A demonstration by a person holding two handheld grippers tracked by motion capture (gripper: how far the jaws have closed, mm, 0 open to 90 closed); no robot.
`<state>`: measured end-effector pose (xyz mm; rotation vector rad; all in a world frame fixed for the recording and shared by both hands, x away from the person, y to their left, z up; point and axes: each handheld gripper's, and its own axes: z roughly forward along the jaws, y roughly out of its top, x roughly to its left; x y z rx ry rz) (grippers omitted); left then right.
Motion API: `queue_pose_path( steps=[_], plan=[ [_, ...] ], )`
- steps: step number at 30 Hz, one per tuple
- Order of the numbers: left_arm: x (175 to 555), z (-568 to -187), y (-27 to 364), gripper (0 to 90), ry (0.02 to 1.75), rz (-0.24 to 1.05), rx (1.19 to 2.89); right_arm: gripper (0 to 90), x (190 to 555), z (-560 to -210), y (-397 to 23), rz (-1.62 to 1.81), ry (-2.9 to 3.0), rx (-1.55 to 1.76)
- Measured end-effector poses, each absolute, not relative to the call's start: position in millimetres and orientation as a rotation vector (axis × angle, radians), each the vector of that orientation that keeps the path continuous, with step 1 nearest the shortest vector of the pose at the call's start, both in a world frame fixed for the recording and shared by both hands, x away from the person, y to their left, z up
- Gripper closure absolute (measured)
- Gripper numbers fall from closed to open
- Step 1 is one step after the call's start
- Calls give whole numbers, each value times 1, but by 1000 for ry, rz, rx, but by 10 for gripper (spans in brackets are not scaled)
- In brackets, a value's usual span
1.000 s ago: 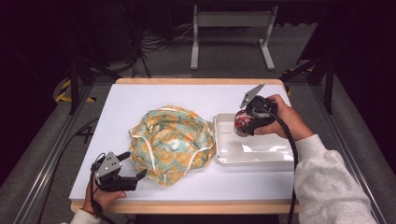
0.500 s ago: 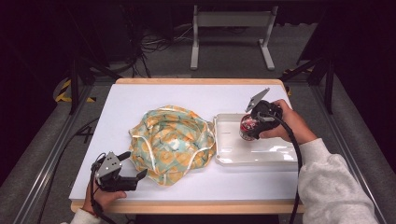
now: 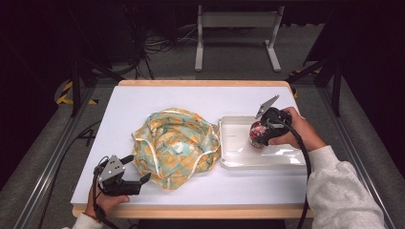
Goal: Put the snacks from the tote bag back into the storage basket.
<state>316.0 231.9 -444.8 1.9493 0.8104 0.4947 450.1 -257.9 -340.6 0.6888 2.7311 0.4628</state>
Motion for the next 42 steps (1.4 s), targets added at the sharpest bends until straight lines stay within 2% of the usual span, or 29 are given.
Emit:
queue_pose_path(
  steps=[42],
  plan=[
    [316,-445,232,103,811,492,1954,259,451,-358,-264,476,2724,736]
  ],
)
